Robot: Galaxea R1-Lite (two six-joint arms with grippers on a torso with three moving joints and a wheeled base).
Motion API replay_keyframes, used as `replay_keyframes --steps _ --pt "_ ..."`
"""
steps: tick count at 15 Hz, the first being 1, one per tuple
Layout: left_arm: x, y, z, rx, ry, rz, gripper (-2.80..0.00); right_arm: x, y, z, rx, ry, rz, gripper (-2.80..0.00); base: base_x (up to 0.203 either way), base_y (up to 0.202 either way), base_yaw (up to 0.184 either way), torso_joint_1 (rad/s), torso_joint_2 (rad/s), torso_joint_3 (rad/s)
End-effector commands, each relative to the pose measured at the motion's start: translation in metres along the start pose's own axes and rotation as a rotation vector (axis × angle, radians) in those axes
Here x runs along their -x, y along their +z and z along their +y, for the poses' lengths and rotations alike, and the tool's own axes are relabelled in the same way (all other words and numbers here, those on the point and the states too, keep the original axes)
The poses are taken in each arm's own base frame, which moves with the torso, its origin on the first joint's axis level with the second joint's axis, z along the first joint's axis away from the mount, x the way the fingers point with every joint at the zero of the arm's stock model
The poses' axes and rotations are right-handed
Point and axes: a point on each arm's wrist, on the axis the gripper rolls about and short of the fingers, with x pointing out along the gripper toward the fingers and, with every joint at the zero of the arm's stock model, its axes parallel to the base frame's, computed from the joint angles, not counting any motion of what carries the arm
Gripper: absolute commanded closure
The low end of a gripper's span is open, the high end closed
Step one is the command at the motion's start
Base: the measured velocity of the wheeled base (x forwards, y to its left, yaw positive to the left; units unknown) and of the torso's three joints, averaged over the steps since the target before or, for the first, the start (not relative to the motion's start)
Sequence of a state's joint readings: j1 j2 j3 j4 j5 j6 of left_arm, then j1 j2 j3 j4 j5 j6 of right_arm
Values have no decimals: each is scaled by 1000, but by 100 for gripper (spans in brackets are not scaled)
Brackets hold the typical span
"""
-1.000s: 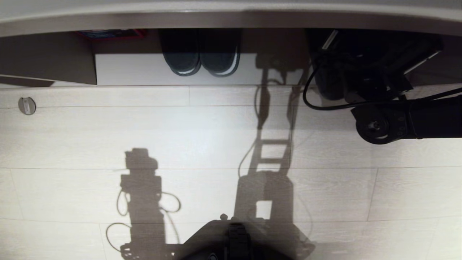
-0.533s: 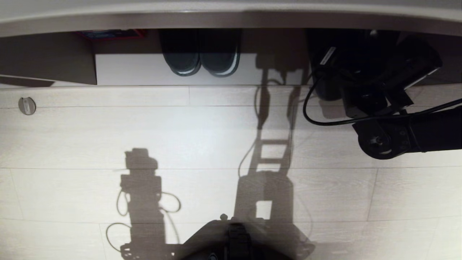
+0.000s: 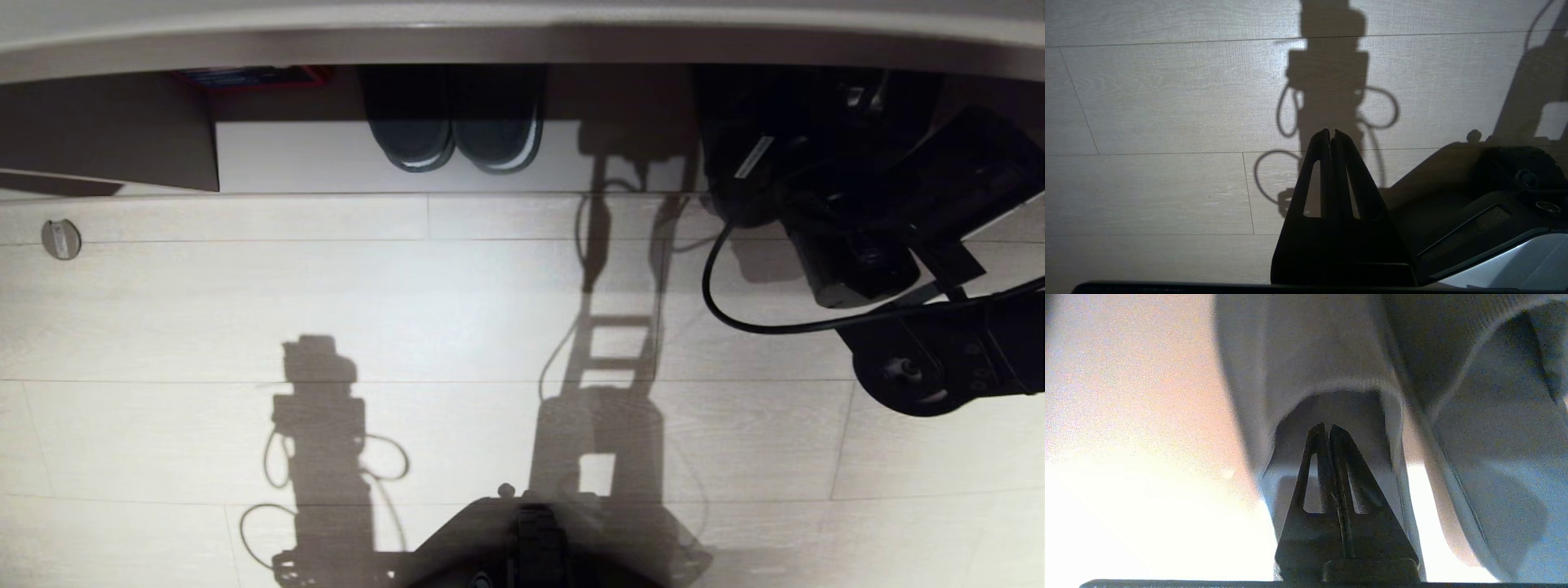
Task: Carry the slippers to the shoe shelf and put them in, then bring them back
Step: Place the slippers into the shoe cabinet, then pick up the slippers in the shoe cabinet
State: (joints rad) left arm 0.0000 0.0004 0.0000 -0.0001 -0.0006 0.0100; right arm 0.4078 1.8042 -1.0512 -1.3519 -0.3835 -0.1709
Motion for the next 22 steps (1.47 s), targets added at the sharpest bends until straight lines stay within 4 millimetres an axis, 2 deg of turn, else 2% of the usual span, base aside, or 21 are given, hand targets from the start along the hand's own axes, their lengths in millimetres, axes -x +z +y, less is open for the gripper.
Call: replay_keyframes --steps 1,5,7,11,16,19,22 --pt "0 0 0 1 0 0 0 21 15 -5 -6 20 6 0 0 0 0 0 0 0" --pt "0 0 0 1 1 -2 0 77 20 -9 2 122 105 0 0 0 0 0 0 0" --pt "0 0 0 1 1 -2 0 104 26 -19 30 149 134 0 0 0 0 0 0 0" --pt "0 0 0 2 1 -2 0 152 59 -51 59 171 92 0 0 0 0 0 0 0" --pt "0 0 0 2 1 -2 0 222 98 -102 87 132 62 0 0 0 0 0 0 0" --pt "0 0 0 1 1 -2 0 267 102 -126 144 80 106 0 0 0 0 0 0 0" --pt "0 0 0 2 1 -2 0 306 97 -136 171 27 133 0 0 0 0 0 0 0"
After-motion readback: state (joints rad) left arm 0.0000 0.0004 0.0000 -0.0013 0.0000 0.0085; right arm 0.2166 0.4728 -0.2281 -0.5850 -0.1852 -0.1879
